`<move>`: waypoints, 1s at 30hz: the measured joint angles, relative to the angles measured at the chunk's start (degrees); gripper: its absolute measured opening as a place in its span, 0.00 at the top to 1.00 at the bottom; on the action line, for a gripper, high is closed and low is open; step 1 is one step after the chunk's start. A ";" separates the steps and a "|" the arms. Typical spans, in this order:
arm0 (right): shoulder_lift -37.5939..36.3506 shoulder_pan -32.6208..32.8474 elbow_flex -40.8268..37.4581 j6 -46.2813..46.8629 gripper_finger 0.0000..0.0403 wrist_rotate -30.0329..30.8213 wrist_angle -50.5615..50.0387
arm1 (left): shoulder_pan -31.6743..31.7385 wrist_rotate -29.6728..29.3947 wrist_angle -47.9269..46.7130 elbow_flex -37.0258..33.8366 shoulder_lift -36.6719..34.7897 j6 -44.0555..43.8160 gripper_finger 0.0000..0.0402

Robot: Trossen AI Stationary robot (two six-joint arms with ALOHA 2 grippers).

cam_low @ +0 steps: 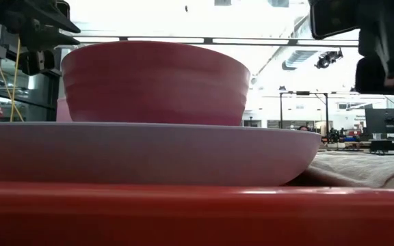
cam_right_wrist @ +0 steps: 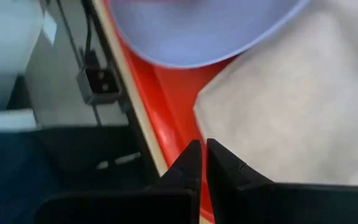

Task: Set up tray
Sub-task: Put the brown table napkin on the red serving tray to the right of the purple plate

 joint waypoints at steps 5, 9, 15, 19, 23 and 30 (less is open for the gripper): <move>3.17 -1.22 2.36 -5.67 1.00 -0.79 -0.61 | 0.01 1.56 0.00 0.00 0.00 0.00 0.72; 5.51 -1.17 2.61 -8.13 1.00 0.29 -1.66 | 0.00 3.14 0.00 0.00 0.00 0.14 0.72; 9.13 -1.18 2.61 -11.02 1.00 -1.69 -1.19 | 0.01 3.41 -0.02 0.00 0.00 0.17 0.72; 10.13 -1.18 2.61 -13.25 1.00 -1.45 -1.02 | 0.00 3.41 -0.02 0.00 0.00 0.15 0.72; 11.76 -1.18 2.61 -14.51 1.00 -0.98 -2.00 | 0.01 3.41 -0.02 0.00 0.00 0.16 0.72; 15.31 -0.59 2.72 -12.76 1.00 -1.10 -0.96 | 0.00 3.41 -0.02 0.00 0.00 0.00 0.72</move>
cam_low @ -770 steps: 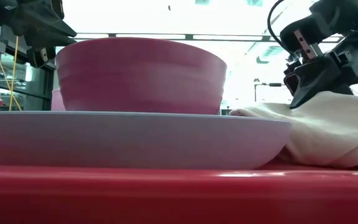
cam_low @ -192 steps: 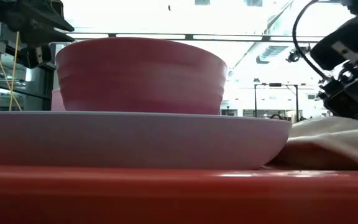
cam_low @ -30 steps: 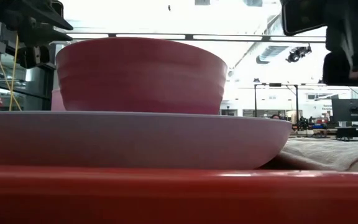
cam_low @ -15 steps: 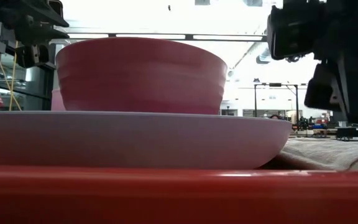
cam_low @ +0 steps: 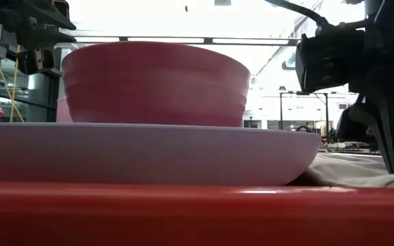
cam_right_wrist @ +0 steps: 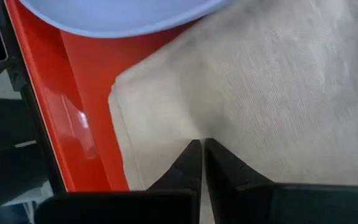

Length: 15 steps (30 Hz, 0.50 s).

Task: Set up tray
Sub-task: Put the brown table napkin on the red serving tray to the right of the purple plate

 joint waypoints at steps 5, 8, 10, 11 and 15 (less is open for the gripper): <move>0.65 0.89 0.05 5.76 1.00 2.61 -0.10 | 0.00 0.00 0.00 0.00 0.00 -0.02 0.72; 0.62 1.05 0.04 8.72 1.00 4.62 -0.24 | 0.02 -0.02 0.00 0.00 0.00 -0.02 0.72; 0.62 1.04 0.02 10.07 1.00 5.20 -0.55 | 0.01 0.13 0.00 0.00 0.00 -0.03 0.72; 0.62 0.99 0.02 10.33 1.00 5.42 -0.55 | 0.02 0.41 0.00 0.00 0.00 -0.03 0.72; 0.66 0.45 -0.02 11.80 1.00 5.89 0.09 | 0.01 1.11 0.00 0.00 0.01 0.02 0.72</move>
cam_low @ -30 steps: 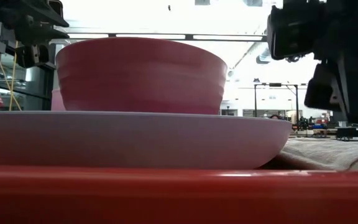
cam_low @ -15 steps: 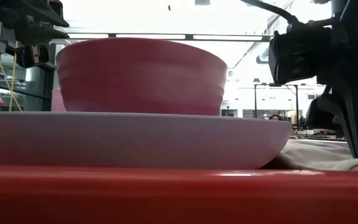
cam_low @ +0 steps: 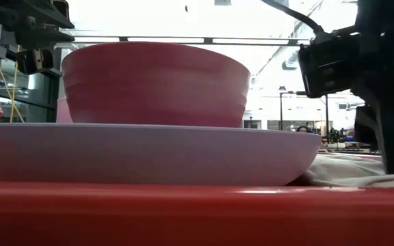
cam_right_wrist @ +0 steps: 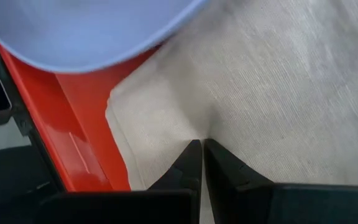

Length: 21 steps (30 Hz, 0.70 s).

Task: Set up tray
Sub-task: Put the brown table napkin on the red serving tray to the right of the purple plate

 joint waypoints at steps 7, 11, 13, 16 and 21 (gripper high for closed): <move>0.07 -1.55 -0.04 -0.13 1.00 -0.20 -0.26 | -0.01 0.09 -0.07 0.00 0.01 0.05 0.72; 0.07 -2.22 -0.04 -0.69 1.00 -2.44 -0.81 | -0.01 0.22 -0.13 0.00 -0.01 0.17 0.72; -0.26 -2.22 -0.06 -1.29 1.00 -3.49 -0.85 | 0.01 0.22 -0.13 0.00 -0.01 0.17 0.72; -1.23 -2.20 -0.14 -1.53 1.00 -4.14 -1.46 | 0.01 0.23 -0.17 0.00 0.00 0.17 0.72; -4.30 -2.20 -0.26 -1.49 1.00 -5.12 -3.20 | -0.01 0.22 -0.26 0.00 -0.01 0.17 0.72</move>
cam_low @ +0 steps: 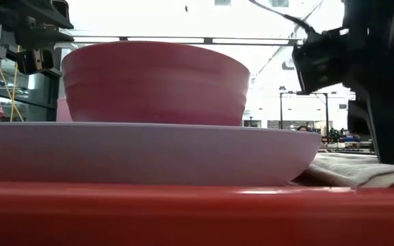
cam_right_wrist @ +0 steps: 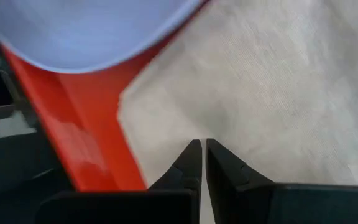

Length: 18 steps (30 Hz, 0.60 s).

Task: Set up tray
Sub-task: Put the brown table napkin on the red serving tray to the right of the purple plate, then put the blue fork on the brown table napkin

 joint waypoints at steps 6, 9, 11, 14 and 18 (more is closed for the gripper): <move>-4.76 0.02 0.00 1.77 1.00 1.92 -0.25 | 0.02 0.00 0.01 0.00 0.02 0.02 0.72; -7.33 0.00 0.02 2.33 1.00 2.85 -1.94 | 0.00 -0.02 0.04 0.00 0.00 0.02 0.72; -9.33 -0.24 0.02 2.62 1.00 3.53 -4.93 | 0.02 -0.02 0.04 0.00 0.02 0.02 0.72; -12.98 -1.08 0.02 3.77 1.00 5.35 -11.75 | 0.01 -0.02 0.04 0.00 0.02 0.02 0.72; -18.67 -2.67 0.04 5.45 1.00 9.84 -20.03 | 0.00 -0.02 0.04 0.00 0.00 0.00 0.72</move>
